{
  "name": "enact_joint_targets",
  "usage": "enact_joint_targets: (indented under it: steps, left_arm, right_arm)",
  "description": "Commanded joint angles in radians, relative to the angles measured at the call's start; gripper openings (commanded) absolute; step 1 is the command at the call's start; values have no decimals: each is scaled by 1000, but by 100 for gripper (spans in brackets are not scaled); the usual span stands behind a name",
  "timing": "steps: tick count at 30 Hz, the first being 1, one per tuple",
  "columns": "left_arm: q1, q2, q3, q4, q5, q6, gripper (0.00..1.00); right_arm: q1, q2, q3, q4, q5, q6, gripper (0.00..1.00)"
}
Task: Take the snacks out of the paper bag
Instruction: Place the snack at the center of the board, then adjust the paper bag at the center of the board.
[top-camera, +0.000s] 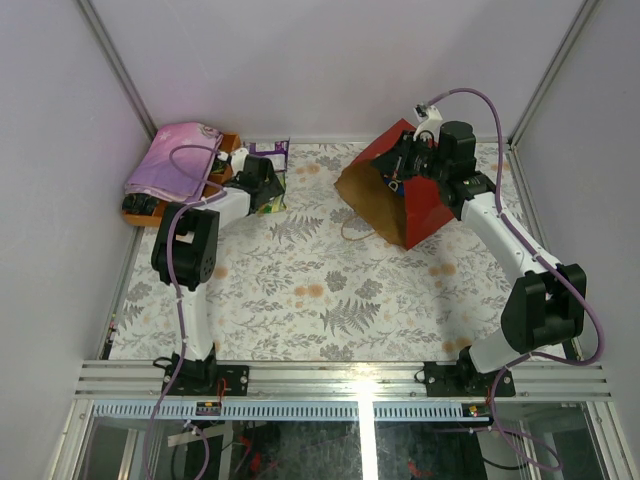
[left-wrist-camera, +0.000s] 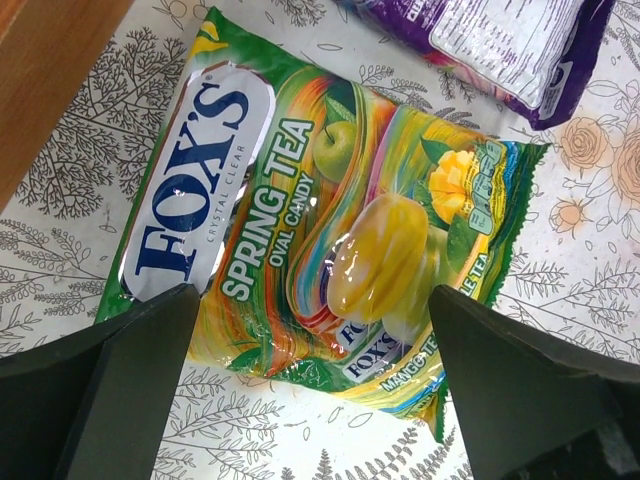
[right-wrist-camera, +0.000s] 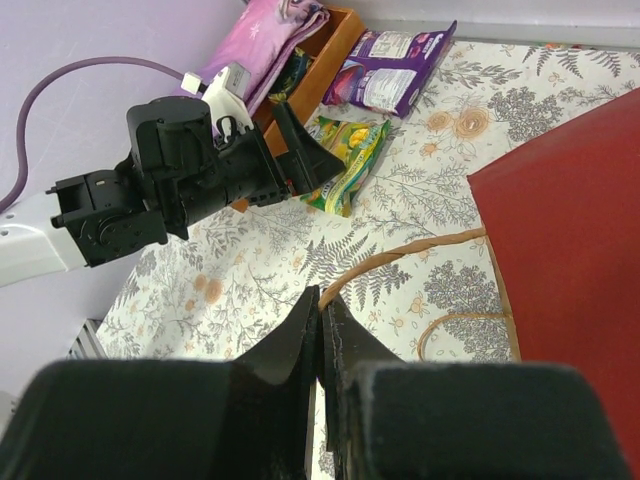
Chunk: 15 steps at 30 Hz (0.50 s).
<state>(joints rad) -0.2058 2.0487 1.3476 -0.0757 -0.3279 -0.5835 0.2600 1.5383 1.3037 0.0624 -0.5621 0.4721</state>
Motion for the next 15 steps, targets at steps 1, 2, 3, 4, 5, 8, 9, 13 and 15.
enact_joint_targets:
  steps: [1,2,3,4,5,8,9,13,15]
  left_arm:
    - [1,-41,54,-41,-24,18,100]
    - [-2,-65,58,-33,8,31,100]
    - [-8,-103,57,-12,46,48,100]
    - [-19,-135,55,21,82,76,100]
    - [-33,-158,55,54,128,110,100]
    - [-104,-187,100,124,224,245,100]
    - [-134,-179,130,125,238,322,100]
    - [-246,-119,221,116,253,534,100]
    - [-295,-93,224,135,255,625,100]
  right_arm:
    - [7,-22,52,45,-72,36,0]
    - [1,-25,45,70,-98,70,0]
    - [-4,-31,28,109,-129,105,1]
    - [-5,-36,20,131,-138,124,3]
    - [-7,-41,17,131,-139,129,8]
    - [-14,-59,6,70,-131,118,50]
    - [-17,-72,3,45,-129,113,63]
    - [-21,-183,-37,-78,-59,44,100]
    - [-23,-261,-62,-147,6,3,99]
